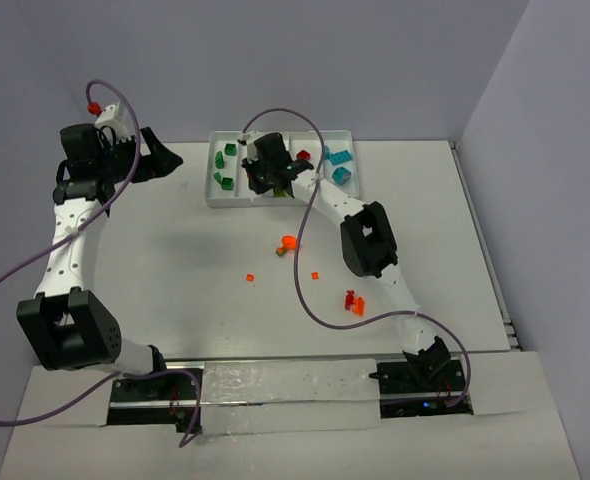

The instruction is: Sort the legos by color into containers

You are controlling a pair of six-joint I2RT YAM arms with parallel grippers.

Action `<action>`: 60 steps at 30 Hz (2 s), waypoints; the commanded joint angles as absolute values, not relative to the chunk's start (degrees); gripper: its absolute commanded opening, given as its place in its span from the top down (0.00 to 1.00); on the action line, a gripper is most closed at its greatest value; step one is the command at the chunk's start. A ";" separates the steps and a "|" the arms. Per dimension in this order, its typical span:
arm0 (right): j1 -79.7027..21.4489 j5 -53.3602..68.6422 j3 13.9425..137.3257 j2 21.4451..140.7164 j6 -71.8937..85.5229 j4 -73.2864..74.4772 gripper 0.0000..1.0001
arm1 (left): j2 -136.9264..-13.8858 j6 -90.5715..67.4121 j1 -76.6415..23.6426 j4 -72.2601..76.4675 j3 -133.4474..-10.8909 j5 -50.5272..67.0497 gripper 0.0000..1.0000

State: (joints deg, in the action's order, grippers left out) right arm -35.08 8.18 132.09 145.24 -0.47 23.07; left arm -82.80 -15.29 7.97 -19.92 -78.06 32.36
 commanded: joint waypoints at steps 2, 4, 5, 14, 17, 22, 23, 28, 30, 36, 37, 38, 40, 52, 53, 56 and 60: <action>-35.48 5.70 136.90 145.74 -0.24 16.69 0.77 | -83.99 -16.98 8.74 -18.48 -78.97 36.73 0.04; -35.51 5.48 137.39 146.01 -0.30 16.13 0.66 | -84.42 -17.34 8.88 -18.69 -79.30 37.22 0.05; -35.51 5.45 137.52 146.07 -0.32 15.89 0.60 | -84.60 -17.46 8.88 -18.83 -79.47 37.46 0.04; -35.51 5.72 137.81 146.00 -0.40 15.46 0.33 | -84.70 -17.64 9.05 -18.85 -79.37 37.86 0.04; -35.51 6.90 136.35 142.92 -1.31 17.13 0.36 | -84.44 -17.58 9.05 -18.37 -78.80 38.06 0.03; -34.72 9.25 117.64 124.86 -5.36 19.23 0.42 | -82.65 -17.28 8.75 -15.64 -74.48 38.49 0.02; -34.15 10.20 111.03 118.45 -6.47 20.17 0.43 | -81.88 -16.93 8.41 -14.86 -72.94 37.96 0.02; -30.77 13.74 89.24 99.30 -13.48 29.38 0.50 | -78.53 -13.65 5.50 -14.15 -68.93 35.46 0.02; -29.28 14.25 80.92 91.72 -17.58 33.82 0.52 | -77.63 -12.44 4.03 -14.33 -67.90 35.04 0.02; -25.17 16.68 67.08 78.61 -26.21 48.34 0.53 | -78.61 -11.38 1.46 -16.16 -68.63 36.05 0.02; -24.92 15.79 64.40 77.56 -25.91 50.34 0.56 | -78.77 -11.53 1.26 -16.47 -68.96 36.14 0.02; -24.75 15.07 63.06 76.50 -24.35 51.17 0.58 | -78.86 -11.62 1.04 -16.65 -69.24 36.17 0.02; -24.35 15.57 59.39 73.39 -21.54 53.44 0.65 | -78.73 -11.98 0.61 -17.06 -69.98 35.71 0.02; -23.15 13.14 59.71 76.68 -16.25 62.91 0.66 | -77.93 -11.17 0.53 -18.98 -70.64 33.35 0.02; -22.98 13.58 60.95 78.26 -16.57 64.41 0.66 | -77.87 -11.03 0.53 -18.90 -70.36 33.09 0.02; -22.81 14.35 61.34 79.28 -16.94 64.26 0.65 | -78.00 -11.10 0.53 -18.52 -69.96 32.96 0.02; -23.03 14.55 59.55 80.99 -17.14 62.78 0.63 | -78.61 -10.99 0.53 -18.52 -70.11 32.87 0.02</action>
